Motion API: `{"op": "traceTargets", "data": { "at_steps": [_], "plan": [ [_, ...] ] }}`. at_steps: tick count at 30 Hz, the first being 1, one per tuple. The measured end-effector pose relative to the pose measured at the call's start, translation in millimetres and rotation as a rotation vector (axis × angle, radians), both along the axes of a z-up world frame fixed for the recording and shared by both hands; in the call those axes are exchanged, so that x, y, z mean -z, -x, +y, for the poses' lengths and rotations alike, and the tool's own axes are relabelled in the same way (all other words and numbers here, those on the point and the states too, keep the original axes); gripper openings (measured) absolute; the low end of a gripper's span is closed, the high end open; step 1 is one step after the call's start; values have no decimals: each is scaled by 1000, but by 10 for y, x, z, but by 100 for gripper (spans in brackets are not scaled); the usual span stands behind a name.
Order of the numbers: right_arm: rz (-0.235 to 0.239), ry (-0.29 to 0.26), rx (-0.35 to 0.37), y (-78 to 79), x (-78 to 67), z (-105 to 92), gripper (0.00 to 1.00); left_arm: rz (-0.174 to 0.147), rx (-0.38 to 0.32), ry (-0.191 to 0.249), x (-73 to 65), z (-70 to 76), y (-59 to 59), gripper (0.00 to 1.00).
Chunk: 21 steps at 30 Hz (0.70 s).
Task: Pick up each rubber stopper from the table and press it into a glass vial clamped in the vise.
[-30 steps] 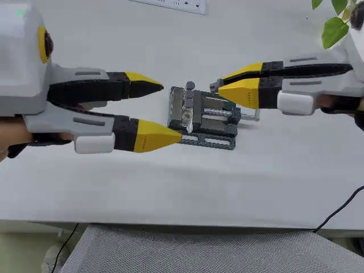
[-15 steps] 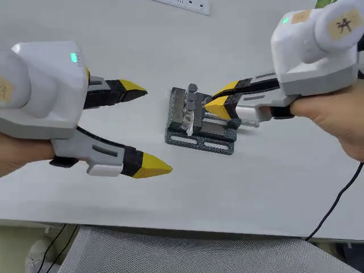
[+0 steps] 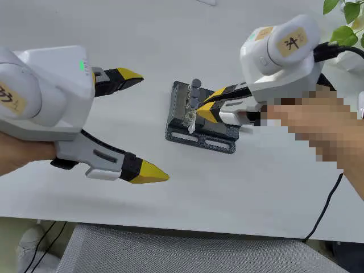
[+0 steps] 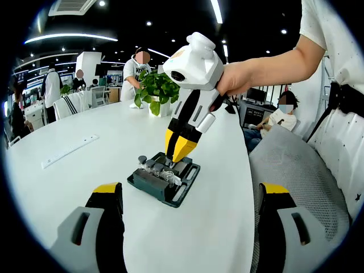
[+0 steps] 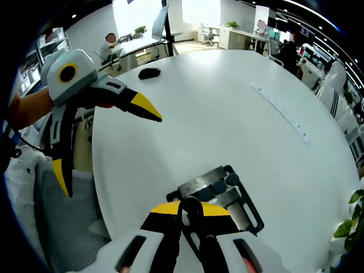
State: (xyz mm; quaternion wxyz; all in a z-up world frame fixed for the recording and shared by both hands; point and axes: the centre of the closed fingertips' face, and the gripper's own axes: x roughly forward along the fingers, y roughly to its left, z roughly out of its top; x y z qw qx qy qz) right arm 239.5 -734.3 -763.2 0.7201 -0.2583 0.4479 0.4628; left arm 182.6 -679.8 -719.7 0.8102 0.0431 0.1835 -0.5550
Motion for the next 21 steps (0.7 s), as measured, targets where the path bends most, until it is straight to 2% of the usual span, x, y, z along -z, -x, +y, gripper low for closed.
{"op": "traceTargets", "data": {
  "at_steps": [6, 16, 21],
  "plan": [
    [16, 32, -17, 0, 130, -3, 6, 10, 3, 0, 61, 15, 2, 99],
    [32, 38, -30, 1, 189, 8, 6, 28, 1, 14, 110, 22, 11, 99],
    [28, 59, -43, 1, 202, 3, 6, 30, -1, 18, 113, 21, 0, 98]
  ]
}}
